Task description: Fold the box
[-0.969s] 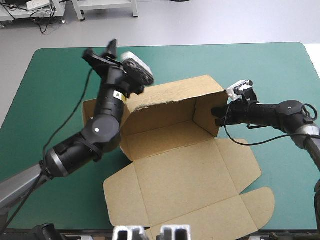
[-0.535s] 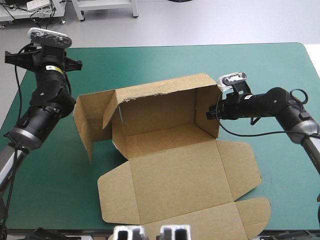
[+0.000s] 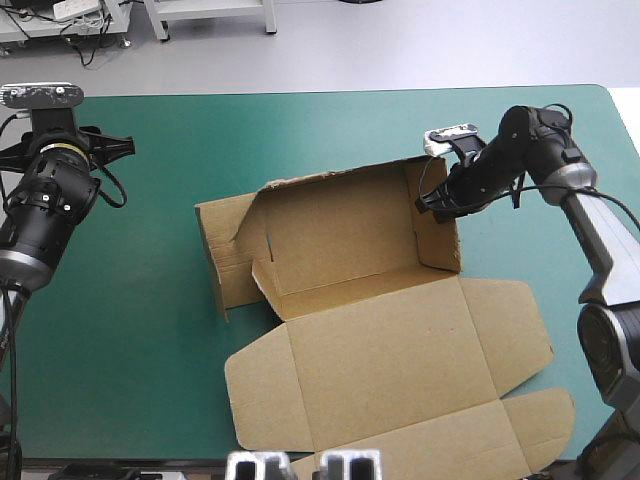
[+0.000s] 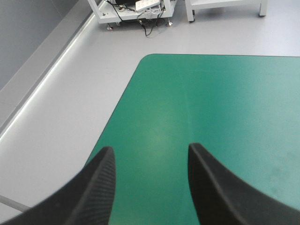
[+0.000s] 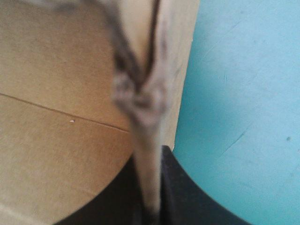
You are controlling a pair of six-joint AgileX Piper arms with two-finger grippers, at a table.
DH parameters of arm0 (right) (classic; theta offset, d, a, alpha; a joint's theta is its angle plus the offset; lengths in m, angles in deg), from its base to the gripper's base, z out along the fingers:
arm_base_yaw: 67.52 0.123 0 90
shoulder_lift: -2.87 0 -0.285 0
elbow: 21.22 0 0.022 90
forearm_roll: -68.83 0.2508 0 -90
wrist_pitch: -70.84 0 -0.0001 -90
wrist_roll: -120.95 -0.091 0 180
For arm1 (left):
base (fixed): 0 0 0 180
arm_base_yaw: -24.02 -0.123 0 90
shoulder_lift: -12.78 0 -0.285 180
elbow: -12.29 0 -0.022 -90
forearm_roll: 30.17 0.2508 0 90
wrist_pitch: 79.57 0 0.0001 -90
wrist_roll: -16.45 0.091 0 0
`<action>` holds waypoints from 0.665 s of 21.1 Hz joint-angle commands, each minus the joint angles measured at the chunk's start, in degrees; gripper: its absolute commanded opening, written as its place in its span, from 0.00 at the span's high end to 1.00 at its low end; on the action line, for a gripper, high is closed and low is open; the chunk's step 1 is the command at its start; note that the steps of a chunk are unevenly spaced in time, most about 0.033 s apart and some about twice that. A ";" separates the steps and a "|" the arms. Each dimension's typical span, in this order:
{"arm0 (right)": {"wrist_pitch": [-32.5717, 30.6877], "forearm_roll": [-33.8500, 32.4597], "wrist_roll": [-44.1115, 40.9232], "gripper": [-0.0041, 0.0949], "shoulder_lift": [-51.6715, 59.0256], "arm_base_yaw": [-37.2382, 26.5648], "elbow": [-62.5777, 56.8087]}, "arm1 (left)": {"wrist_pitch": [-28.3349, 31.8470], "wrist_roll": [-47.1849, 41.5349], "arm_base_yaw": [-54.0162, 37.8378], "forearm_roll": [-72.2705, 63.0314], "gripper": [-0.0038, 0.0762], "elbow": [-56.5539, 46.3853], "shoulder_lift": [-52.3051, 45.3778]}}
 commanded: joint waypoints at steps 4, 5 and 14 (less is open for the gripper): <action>12.02 0.27 5.09 0.62 -1.05 -0.18 3.17 | 2.35 6.19 -0.08 -2.43 0.52 1.86 -2.08; 13.65 0.42 5.11 0.59 -1.05 -0.18 3.17 | 2.11 7.23 -0.08 -3.11 0.52 1.86 -2.08; 3.70 0.50 5.11 0.57 1.66 -0.28 11.73 | 0.63 13.13 -0.08 -11.61 0.52 1.86 -1.85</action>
